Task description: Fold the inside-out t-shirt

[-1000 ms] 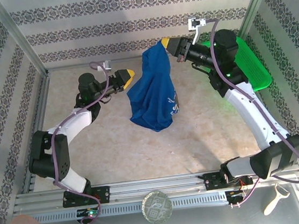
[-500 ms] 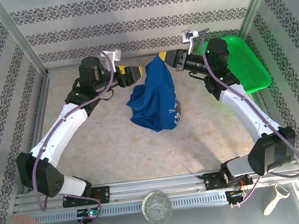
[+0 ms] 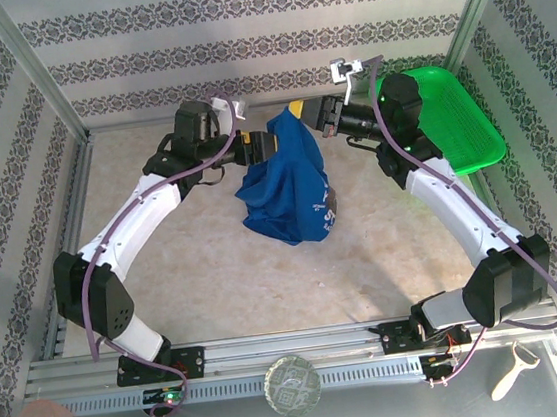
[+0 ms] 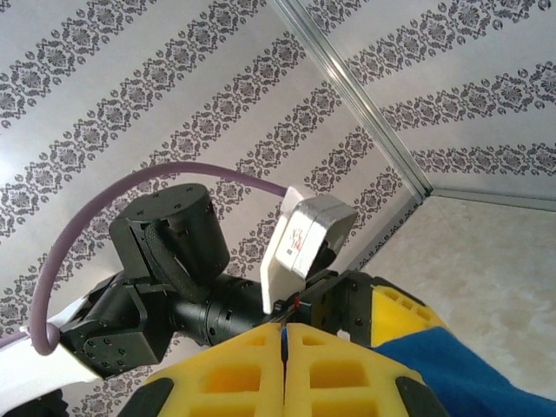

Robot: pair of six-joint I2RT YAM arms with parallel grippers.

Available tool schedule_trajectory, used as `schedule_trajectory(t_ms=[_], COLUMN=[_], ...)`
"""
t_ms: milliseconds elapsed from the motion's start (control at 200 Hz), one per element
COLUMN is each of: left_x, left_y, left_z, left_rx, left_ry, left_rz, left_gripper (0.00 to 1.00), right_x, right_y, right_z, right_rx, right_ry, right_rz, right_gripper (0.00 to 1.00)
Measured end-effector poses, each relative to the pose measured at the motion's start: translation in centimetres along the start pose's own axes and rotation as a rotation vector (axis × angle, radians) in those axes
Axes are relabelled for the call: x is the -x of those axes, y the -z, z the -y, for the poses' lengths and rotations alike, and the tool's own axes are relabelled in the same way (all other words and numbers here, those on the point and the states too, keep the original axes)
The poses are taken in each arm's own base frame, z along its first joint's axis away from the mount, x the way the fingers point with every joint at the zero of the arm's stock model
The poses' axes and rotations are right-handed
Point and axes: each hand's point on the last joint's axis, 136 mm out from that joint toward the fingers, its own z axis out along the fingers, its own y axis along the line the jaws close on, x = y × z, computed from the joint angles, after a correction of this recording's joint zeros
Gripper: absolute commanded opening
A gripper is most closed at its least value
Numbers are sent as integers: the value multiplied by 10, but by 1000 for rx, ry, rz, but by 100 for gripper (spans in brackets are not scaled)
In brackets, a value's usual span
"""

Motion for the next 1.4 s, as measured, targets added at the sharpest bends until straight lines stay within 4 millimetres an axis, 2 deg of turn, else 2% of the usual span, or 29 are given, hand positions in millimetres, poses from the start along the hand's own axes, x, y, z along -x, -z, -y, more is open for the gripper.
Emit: schedule_trajectory(t_ms=[85, 205, 280, 330, 460, 600, 669, 839, 914, 984, 1104, 1204, 1234, 1259, 1284, 1339, 1404], left_x=[2, 3, 4, 4, 6, 9, 11, 12, 14, 18, 28, 34, 36, 38, 40, 43, 48], left_y=[0, 0, 0, 0, -2, -7, -14, -41, -51, -50, -34, -12, -5, 1, 6, 18, 30], left_z=[-3, -8, -10, -10, -8, 1, 5, 8, 6, 2, -9, -11, -8, -3, 1, 13, 23], left_rx=[19, 44, 51, 52, 38, -20, -61, -184, -233, -265, -296, -305, -313, -321, -333, -363, -392], left_ry=[-10, -24, -25, -26, -45, -50, -52, -11, 32, 72, 147, 185, 189, 190, 187, 184, 179], left_rz=[9, 14, 15, 15, 14, 1, -6, -10, -2, 26, 89, 134, 148, 160, 170, 193, 223], left_gripper=[67, 46, 43, 48, 69, 73, 61, 0, 0, 0, 0, 0, 0, 0, 0, 0, 0], right_x=[0, 0, 1, 1, 1, -3, -3, -1, -2, -3, -10, -20, -23, -25, -28, -36, -47], right_y=[0, 1, 1, 2, 2, -1, -1, 5, 16, 28, 39, 36, 34, 32, 31, 30, 32], right_z=[0, -1, -3, -4, -6, -10, -10, -4, 8, 23, 56, 84, 95, 104, 113, 135, 157], right_rx=[0, 1, 3, 4, 10, 23, 25, 9, -24, -64, -141, -191, -210, -228, -246, -300, -373], right_ry=[0, 2, 5, 6, 8, 7, 7, 4, -15, -34, -72, -116, -131, -146, -158, -191, -226], right_rz=[0, 1, 3, 4, 1, -11, -13, -2, 16, 39, 67, 65, 64, 64, 63, 55, 44], right_gripper=[0, 0, 0, 0, 0, 0, 0, 0, 0, 0, 0, 0, 16, 39, 52, 64, 69])
